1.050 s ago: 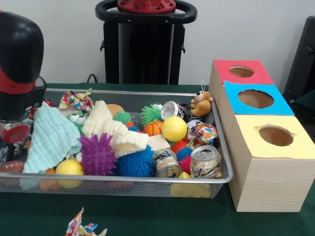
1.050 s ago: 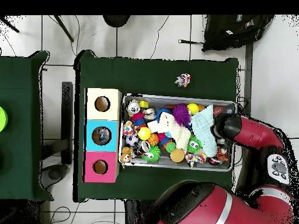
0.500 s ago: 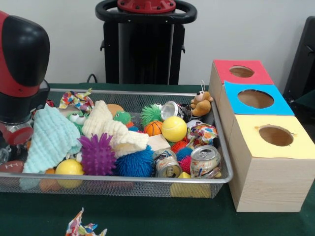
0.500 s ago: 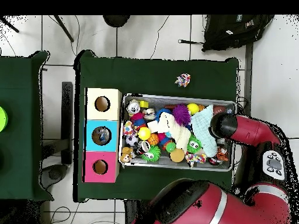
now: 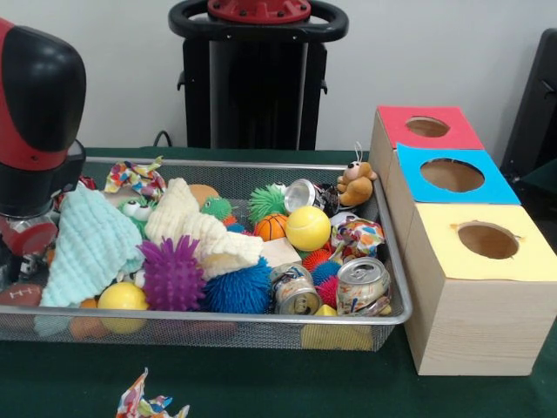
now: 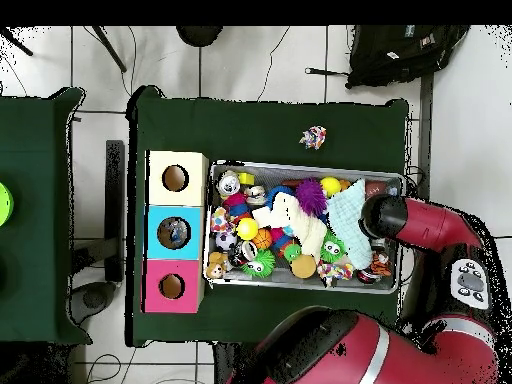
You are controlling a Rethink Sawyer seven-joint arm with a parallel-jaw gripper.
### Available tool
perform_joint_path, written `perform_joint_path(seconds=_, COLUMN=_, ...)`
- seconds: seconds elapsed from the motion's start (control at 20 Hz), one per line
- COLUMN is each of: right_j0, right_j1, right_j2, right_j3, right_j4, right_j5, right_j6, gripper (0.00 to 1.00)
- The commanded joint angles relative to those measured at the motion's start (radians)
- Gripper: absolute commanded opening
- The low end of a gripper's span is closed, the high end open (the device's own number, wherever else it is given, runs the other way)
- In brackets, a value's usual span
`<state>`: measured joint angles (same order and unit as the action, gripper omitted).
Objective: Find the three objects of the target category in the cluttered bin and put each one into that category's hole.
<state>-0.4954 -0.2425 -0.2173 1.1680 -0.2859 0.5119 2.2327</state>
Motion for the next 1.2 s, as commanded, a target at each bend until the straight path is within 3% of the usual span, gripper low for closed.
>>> perform_joint_path(seconds=0.05, right_j0=-0.038, right_j1=0.068, right_j2=0.019, right_j3=-0.13, right_j4=-0.074, right_j5=-0.279, right_j6=0.063, gripper=0.0)
perform_joint_path(seconds=0.35, right_j0=-0.019, right_j1=0.075, right_j2=-0.005, right_j3=-0.126, right_j4=-0.058, right_j5=-0.285, right_j6=0.097, gripper=0.0)
perform_joint_path(seconds=0.75, right_j0=-0.028, right_j1=0.061, right_j2=0.012, right_j3=-0.108, right_j4=-0.053, right_j5=-0.286, right_j6=0.073, gripper=0.0)
perform_joint_path(seconds=1.2, right_j0=-0.003, right_j1=-0.059, right_j2=0.016, right_j3=-0.012, right_j4=-0.043, right_j5=-0.214, right_j6=0.047, gripper=0.0)
